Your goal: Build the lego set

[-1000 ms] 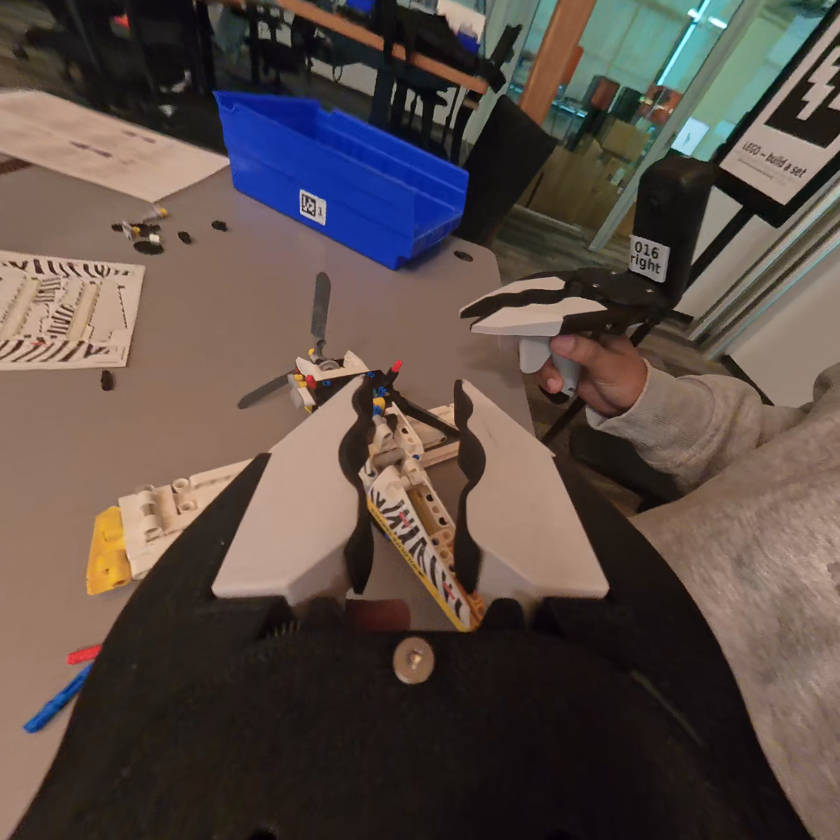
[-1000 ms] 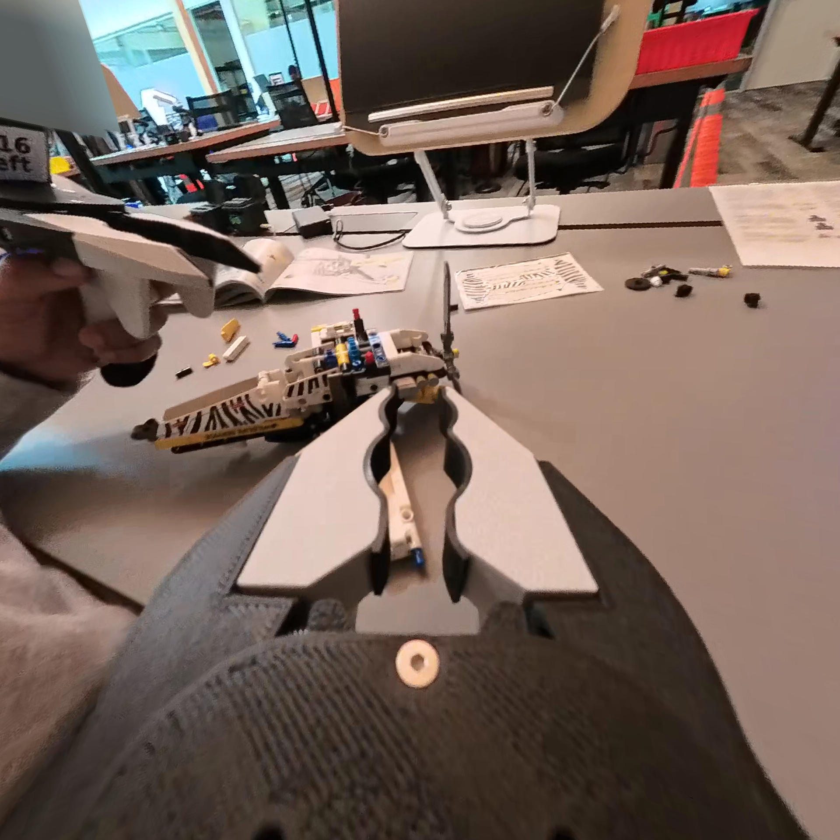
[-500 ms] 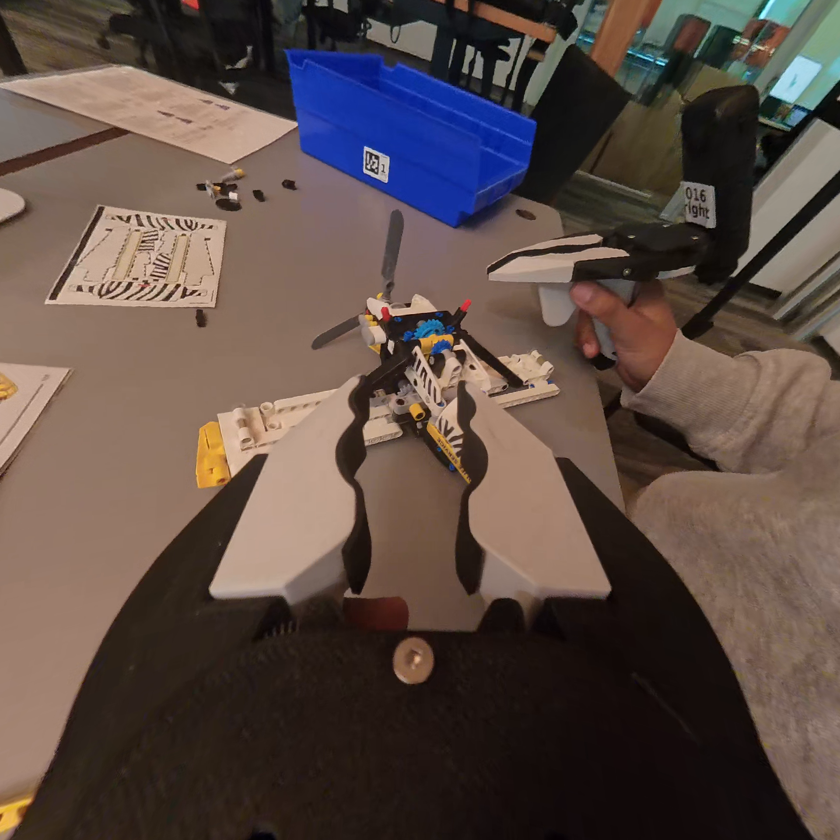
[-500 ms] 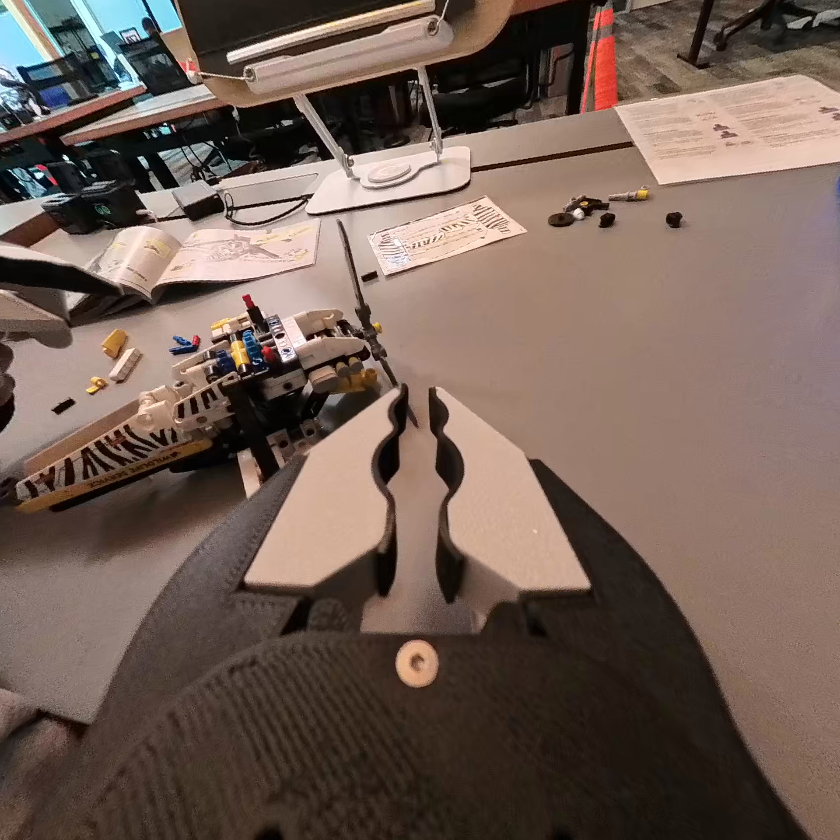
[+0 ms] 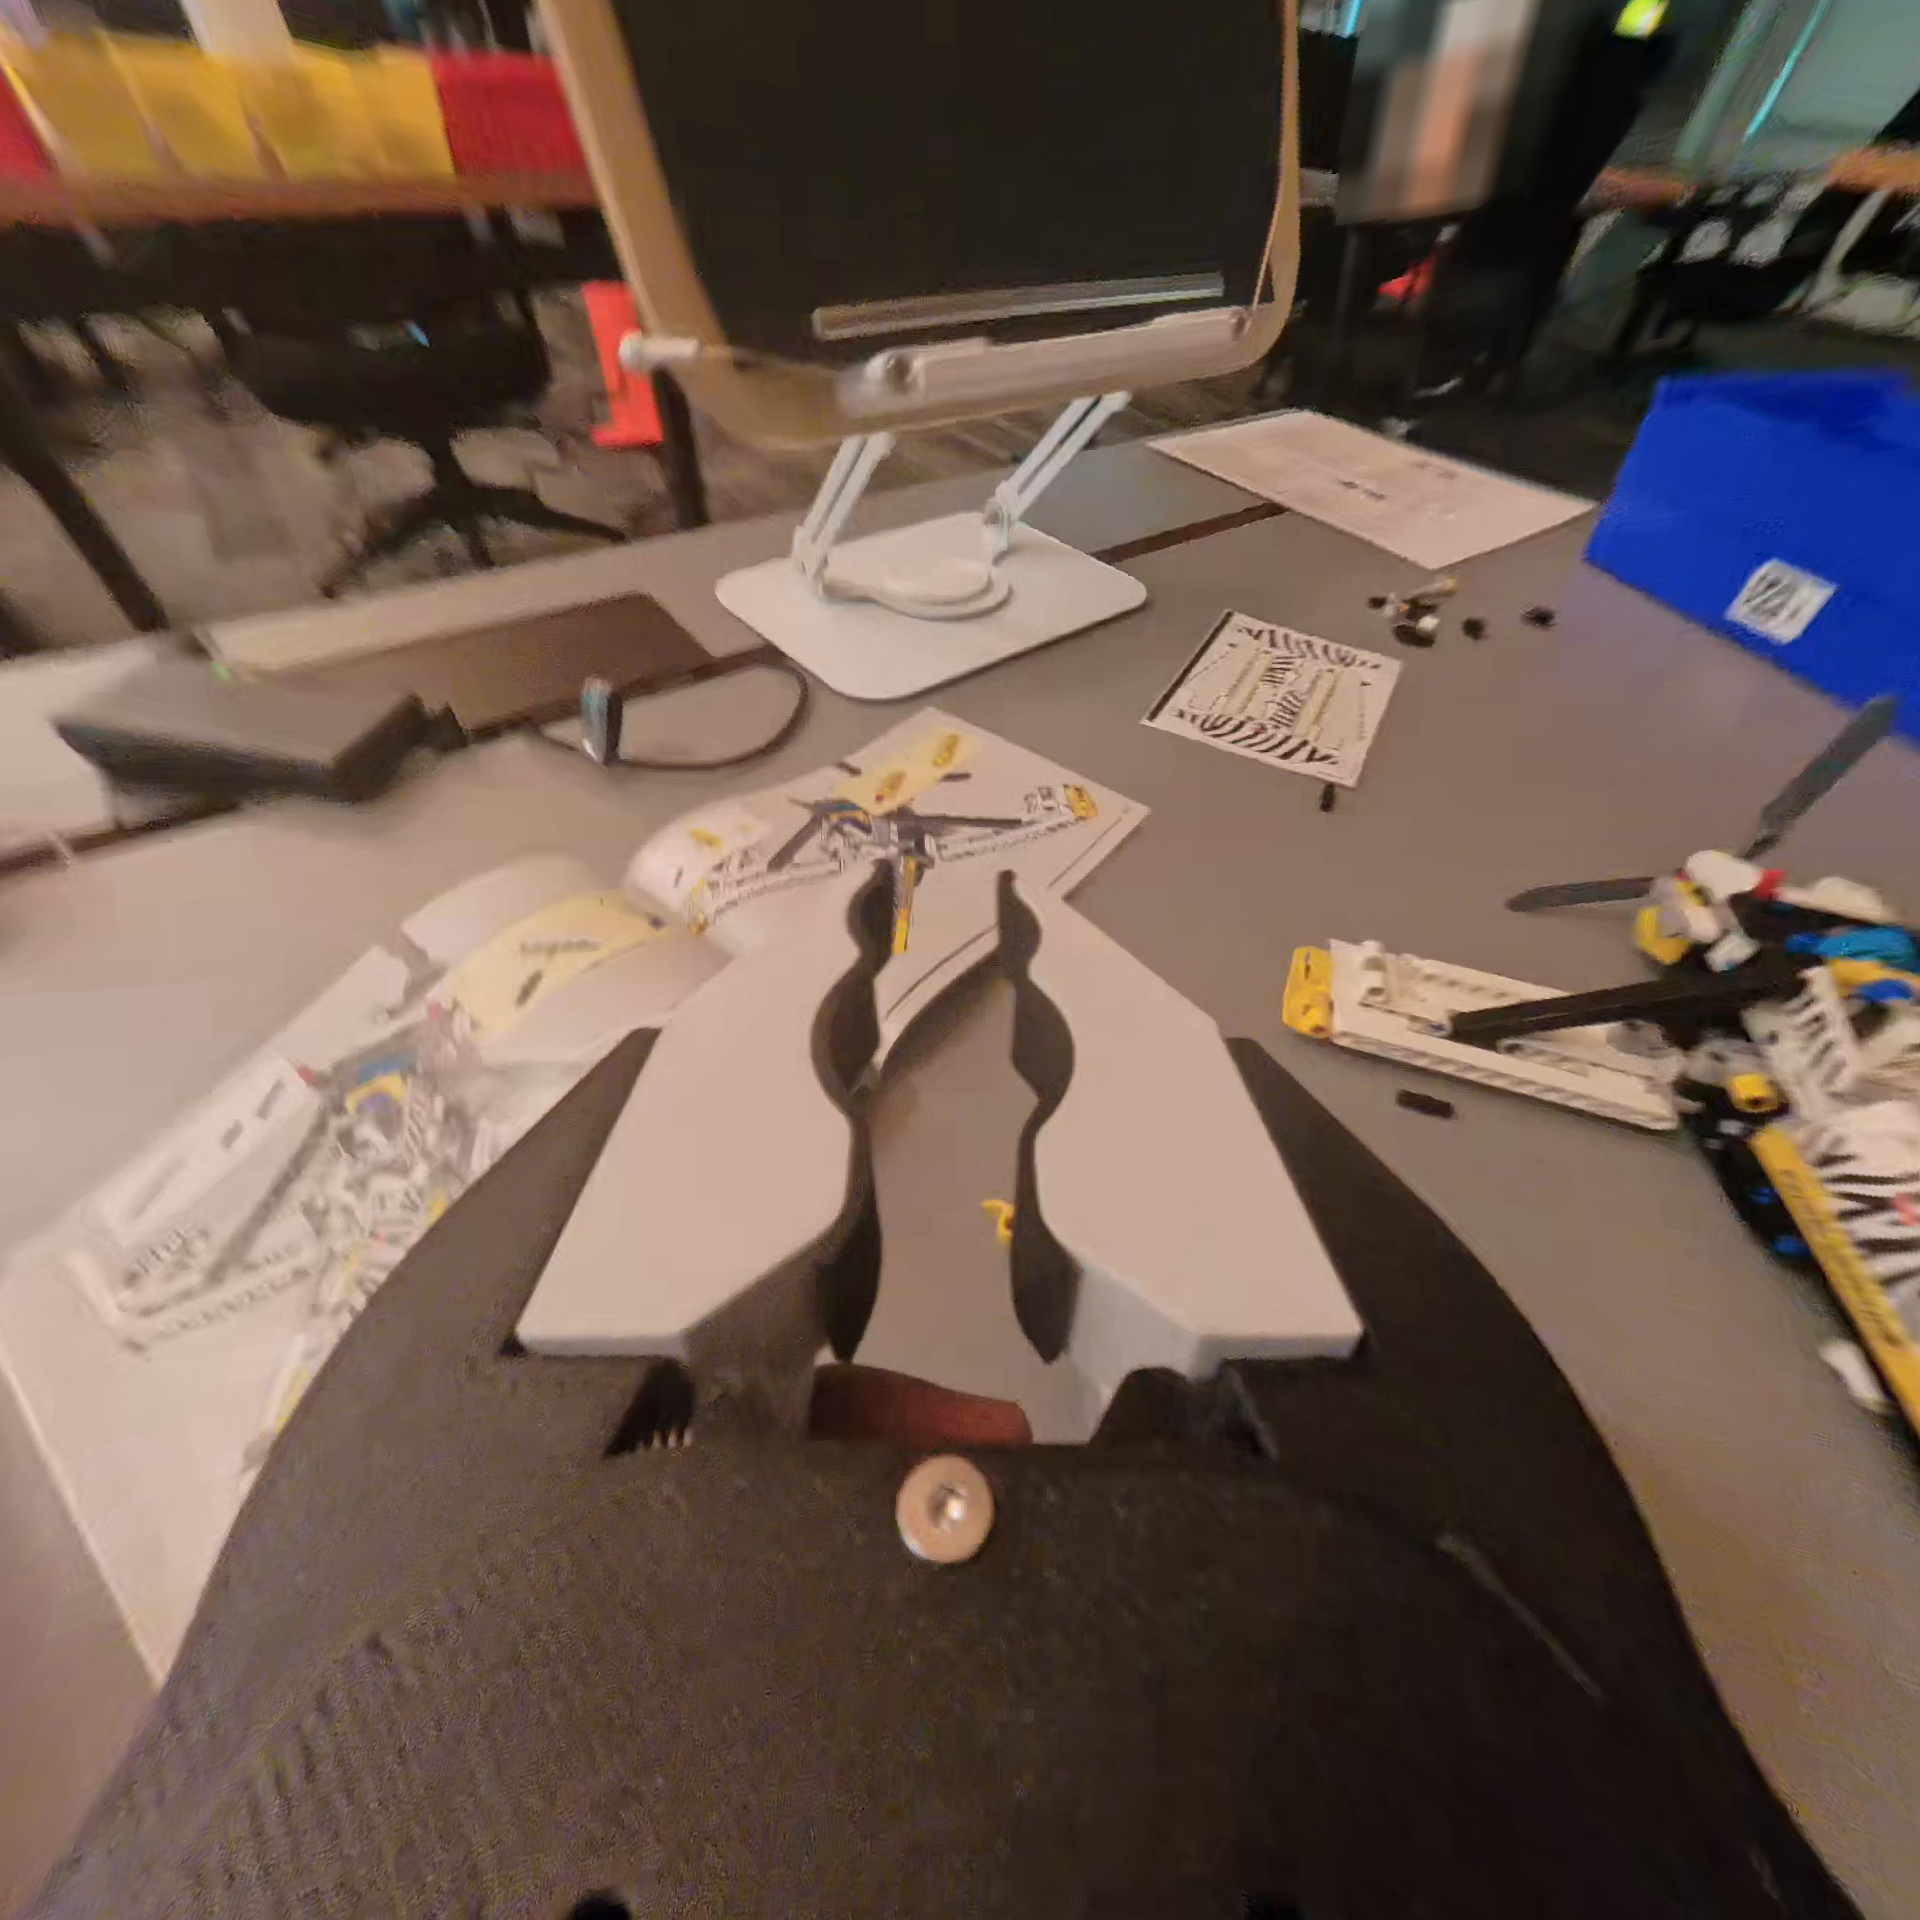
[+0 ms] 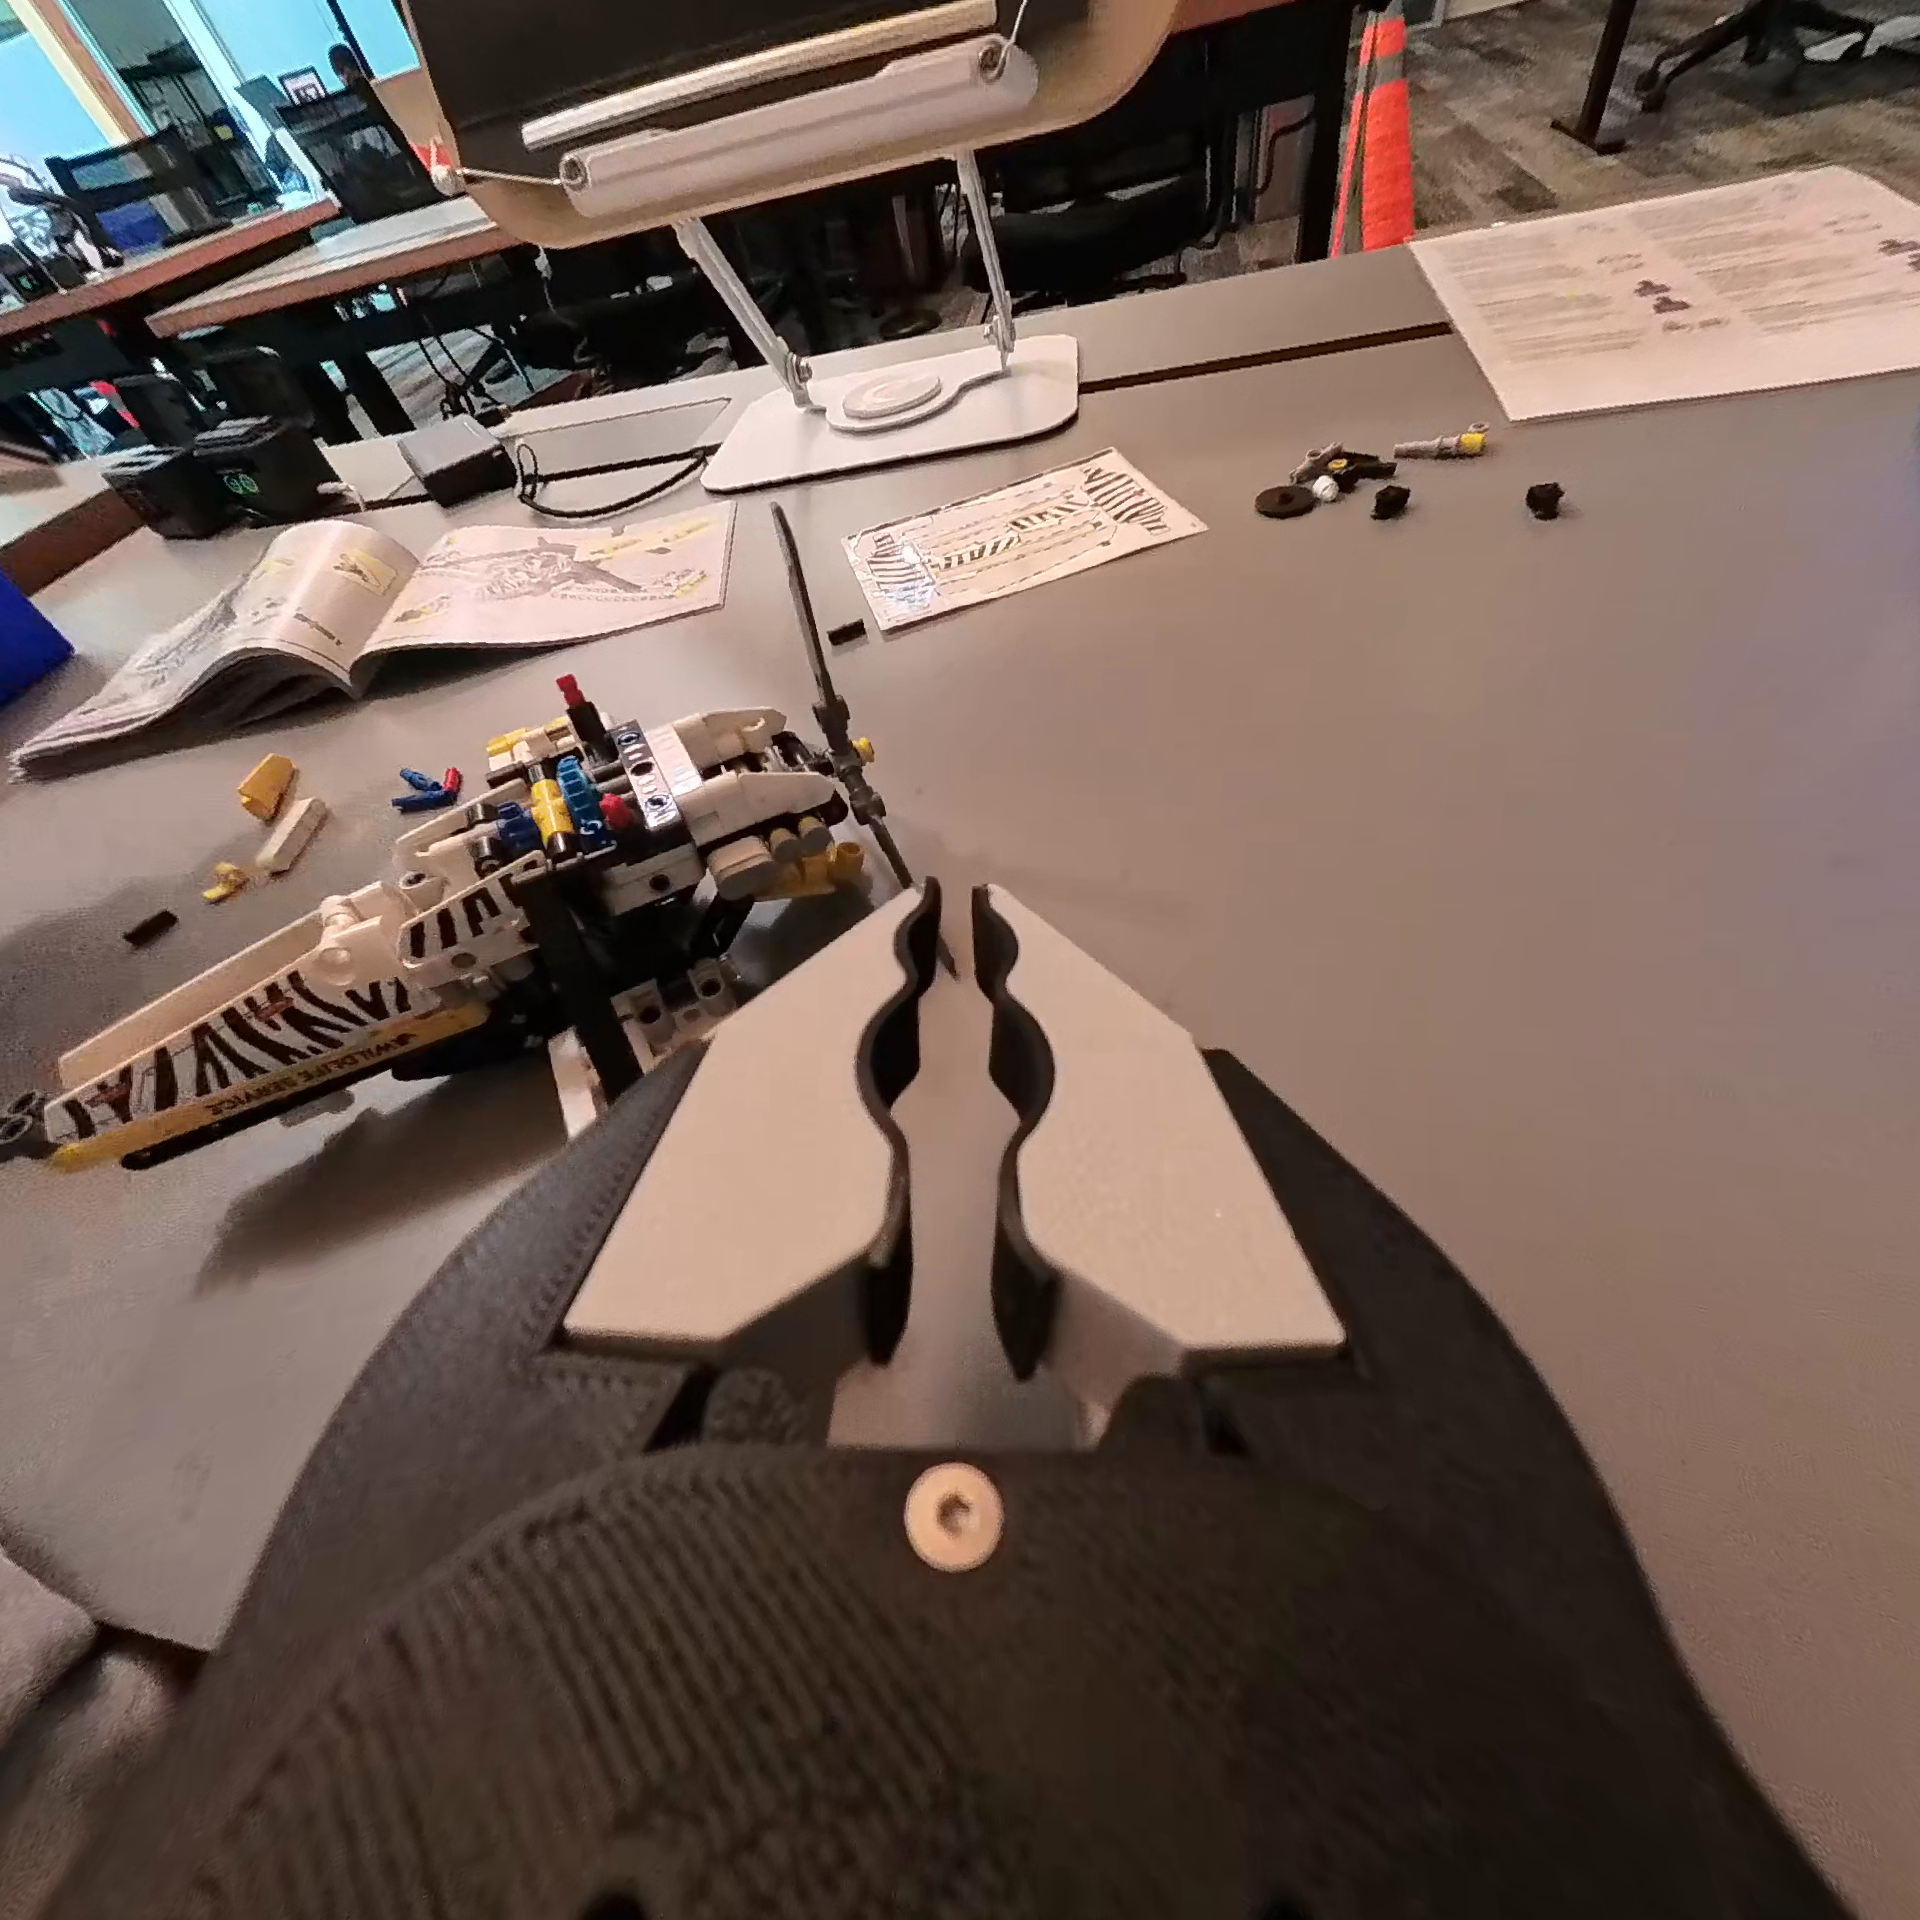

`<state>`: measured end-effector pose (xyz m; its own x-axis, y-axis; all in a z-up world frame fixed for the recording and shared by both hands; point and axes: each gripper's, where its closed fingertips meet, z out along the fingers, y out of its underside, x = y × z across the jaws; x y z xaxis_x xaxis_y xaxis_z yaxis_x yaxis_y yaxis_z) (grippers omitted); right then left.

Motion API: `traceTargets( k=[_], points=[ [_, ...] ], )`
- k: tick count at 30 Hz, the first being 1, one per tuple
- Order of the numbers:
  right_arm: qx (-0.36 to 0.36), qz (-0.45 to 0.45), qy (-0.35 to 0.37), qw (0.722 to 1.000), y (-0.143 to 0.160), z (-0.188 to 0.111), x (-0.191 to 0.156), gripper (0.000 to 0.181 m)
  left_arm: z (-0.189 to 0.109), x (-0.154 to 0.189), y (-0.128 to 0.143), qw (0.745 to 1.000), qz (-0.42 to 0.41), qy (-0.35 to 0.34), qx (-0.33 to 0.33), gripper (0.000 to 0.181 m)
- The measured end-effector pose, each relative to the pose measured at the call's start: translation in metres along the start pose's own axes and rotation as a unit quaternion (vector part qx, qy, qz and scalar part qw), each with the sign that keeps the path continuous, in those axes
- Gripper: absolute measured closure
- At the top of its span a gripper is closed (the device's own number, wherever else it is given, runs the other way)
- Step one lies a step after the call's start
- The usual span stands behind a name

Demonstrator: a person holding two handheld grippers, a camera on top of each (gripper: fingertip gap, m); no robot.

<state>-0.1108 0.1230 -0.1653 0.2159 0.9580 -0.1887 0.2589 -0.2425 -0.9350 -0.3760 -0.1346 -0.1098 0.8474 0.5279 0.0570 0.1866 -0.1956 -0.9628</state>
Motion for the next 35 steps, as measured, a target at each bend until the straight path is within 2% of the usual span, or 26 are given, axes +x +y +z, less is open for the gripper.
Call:
traceTargets(
  k=[2,4,6,11,15,18,35],
  points=[
    [0.001,0.002,-0.001,1.000,0.000,0.000,0.000,0.177,-0.004,-0.007,0.008,0.996,-0.069,0.058,-0.019,0.155],
    [-0.003,0.000,0.000,1.000,0.001,0.001,0.000,0.177,-0.009,-0.006,0.008,0.988,-0.108,0.107,-0.010,0.154],
    [-0.007,-0.004,0.003,1.000,0.002,0.001,0.000,0.178,-0.013,-0.016,0.007,0.990,-0.106,0.095,0.001,0.154],
    [-0.013,0.002,0.014,1.000,0.003,0.003,0.004,0.181,-0.022,-0.060,0.021,0.998,-0.051,-0.002,-0.031,0.155],
    [-0.024,0.005,0.019,1.000,0.005,0.005,0.006,0.181,-0.028,-0.079,0.027,0.996,-0.082,-0.015,-0.033,0.156],
    [-0.035,0.000,0.024,0.999,0.008,0.006,0.008,0.181,-0.030,-0.080,0.029,0.994,-0.107,-0.003,-0.030,0.156],
    [-0.041,0.004,0.023,0.999,0.009,0.007,0.010,0.181,-0.023,-0.070,0.037,0.995,-0.087,0.009,-0.051,0.155]
  ],
)
